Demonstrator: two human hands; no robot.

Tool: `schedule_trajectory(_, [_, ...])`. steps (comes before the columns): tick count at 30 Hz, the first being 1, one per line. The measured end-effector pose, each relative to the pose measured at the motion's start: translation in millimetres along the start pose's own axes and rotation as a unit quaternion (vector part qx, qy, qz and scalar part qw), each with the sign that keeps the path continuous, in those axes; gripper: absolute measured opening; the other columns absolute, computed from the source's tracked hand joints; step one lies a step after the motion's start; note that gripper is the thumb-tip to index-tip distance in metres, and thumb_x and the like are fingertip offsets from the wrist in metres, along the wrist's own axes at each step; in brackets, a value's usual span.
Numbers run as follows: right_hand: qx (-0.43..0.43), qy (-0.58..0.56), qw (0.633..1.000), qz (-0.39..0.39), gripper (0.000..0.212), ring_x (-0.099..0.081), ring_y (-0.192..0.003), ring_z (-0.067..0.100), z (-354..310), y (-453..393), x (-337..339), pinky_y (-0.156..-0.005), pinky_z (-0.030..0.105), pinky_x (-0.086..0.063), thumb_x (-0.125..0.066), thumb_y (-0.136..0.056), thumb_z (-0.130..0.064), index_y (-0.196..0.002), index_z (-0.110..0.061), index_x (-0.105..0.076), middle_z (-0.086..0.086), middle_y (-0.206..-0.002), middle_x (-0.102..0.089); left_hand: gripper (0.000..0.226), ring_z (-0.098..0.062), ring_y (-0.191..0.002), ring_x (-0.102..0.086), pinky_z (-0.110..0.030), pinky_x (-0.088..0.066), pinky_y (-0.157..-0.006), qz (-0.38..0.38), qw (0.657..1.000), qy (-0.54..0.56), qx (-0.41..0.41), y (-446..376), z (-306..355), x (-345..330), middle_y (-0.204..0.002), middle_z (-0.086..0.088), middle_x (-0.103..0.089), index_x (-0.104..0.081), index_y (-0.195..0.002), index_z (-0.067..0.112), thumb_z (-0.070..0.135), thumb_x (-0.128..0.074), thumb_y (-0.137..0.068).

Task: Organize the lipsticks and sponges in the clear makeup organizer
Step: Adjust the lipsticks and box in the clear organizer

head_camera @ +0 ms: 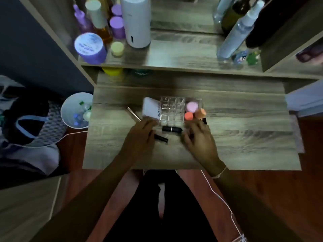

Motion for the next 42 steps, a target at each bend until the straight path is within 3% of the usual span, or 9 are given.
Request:
schedule_trajectory(9, [-0.142,-0.037,0.989,-0.021,0.041,-0.055,-0.107,0.035,20,23,-23,-0.09,0.043,-0.05,-0.065,-0.087,-0.016,-0.127,-0.009,-0.057,0.02,-0.121,-0.055,0.027,-0.035,-0.091,-0.066,-0.043,-0.055,-0.08,-0.001,0.992,-0.085,-0.091,-15,26,-28,-0.102,-0.019,-0.07,-0.069,-0.101,-0.001,0.008,-0.056,-0.08])
schedule_trajectory(16, [-0.195,-0.082,0.977,-0.038,0.033,-0.058,-0.1,0.038,29,35,-19,-0.081,0.044,-0.048,-0.065,-0.085,-0.009,-0.115,-0.002,-0.055,0.02,-0.111,-0.059,0.025,-0.029,-0.085,-0.068,-0.034,-0.054,-0.07,-0.004,0.976,-0.196,-0.096,-28,36,-55,-0.1,-0.008,-0.072,-0.071,-0.102,0.009,0.013,-0.065,-0.077])
schedule_trajectory(22, [-0.207,-0.12,0.97,-0.039,0.014,-0.061,-0.079,0.029,34,28,-13,-0.066,0.031,-0.044,-0.068,-0.082,-0.01,-0.096,-0.008,-0.065,0.011,-0.086,-0.067,0.034,-0.028,-0.078,-0.07,-0.032,-0.054,-0.063,-0.026,0.972,-0.214,-0.094,-33,33,-55,-0.089,-0.008,-0.073,-0.075,-0.096,0.009,0.018,-0.049,-0.075])
schedule_trajectory(26, [-0.231,-0.192,0.953,-0.031,0.008,-0.057,-0.066,0.011,28,25,-9,-0.055,0.01,-0.037,-0.073,-0.083,-0.014,-0.09,-0.017,-0.07,-0.004,-0.077,-0.065,0.032,-0.038,-0.089,-0.067,-0.044,-0.054,-0.076,-0.011,0.993,-0.109,-0.053,-34,32,-50,-0.099,-0.021,-0.07,-0.069,-0.105,0.0,0.005,-0.073,-0.074])
schedule_trajectory(30, [-0.225,-0.286,0.93,-0.045,0.02,-0.061,-0.065,-0.011,9,10,-4,-0.06,0.003,-0.042,-0.075,-0.079,-0.01,-0.094,-0.021,-0.071,-0.018,-0.076,-0.067,0.023,-0.01,-0.095,-0.056,-0.011,-0.037,-0.081,0.109,0.99,0.078,0.046,-40,31,-30,-0.106,-0.012,-0.066,-0.063,-0.109,0.009,0.012,-0.065,-0.087])
schedule_trajectory(32, [-0.203,-0.327,0.922,-0.042,0.022,-0.064,-0.071,-0.009,-4,-8,-2,-0.065,0.008,-0.047,-0.073,-0.081,-0.008,-0.098,-0.022,-0.07,-0.015,-0.084,-0.07,0.02,0.003,-0.095,-0.048,-0.003,-0.036,-0.08,0.154,0.977,0.123,0.083,-54,27,-15,-0.108,-0.005,-0.063,-0.061,-0.108,0.014,0.018,-0.061,-0.089])
schedule_trajectory(35, [-0.17,-0.345,0.923,-0.017,0.022,-0.063,-0.08,-0.01,-23,-41,1,-0.069,0.007,-0.049,-0.07,-0.088,-0.013,-0.109,-0.021,-0.068,-0.015,-0.091,-0.068,0.021,-0.005,-0.097,-0.051,-0.009,-0.04,-0.084,0.183,0.973,0.127,0.066,-79,21,5,-0.108,-0.007,-0.062,-0.06,-0.109,0.008,0.013,-0.061,-0.089])
schedule_trajectory(38, [-0.165,-0.357,0.919,0.022,0.021,-0.064,-0.085,-0.002,-31,-72,-3,-0.072,0.009,-0.051,-0.067,-0.09,-0.012,-0.11,-0.014,-0.065,0.003,-0.105,-0.069,0.027,-0.009,-0.097,-0.055,-0.004,-0.037,-0.084,0.158,0.979,0.123,0.043,-99,18,14,-0.108,-0.007,-0.064,-0.059,-0.111,0.007,0.007,-0.066,-0.085])
schedule_trajectory(42, [-0.173,-0.302,0.935,0.063,0.027,-0.067,-0.09,0.007,-32,-93,-11,-0.079,0.019,-0.055,-0.069,-0.088,-0.02,-0.114,-0.014,-0.061,0.001,-0.103,-0.072,0.029,-0.017,-0.101,-0.062,-0.018,-0.044,-0.085,0.117,0.987,0.106,0.034,-111,16,13,-0.109,-0.01,-0.067,-0.06,-0.112,0.007,0.004,-0.066,-0.084])
Point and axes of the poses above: each hand's wrist, its own y-axis away from the middle knuckle, its own x-axis out of the back of the hand, z = x × y, the point moved 1 cm from there along -y, towards the middle knuckle
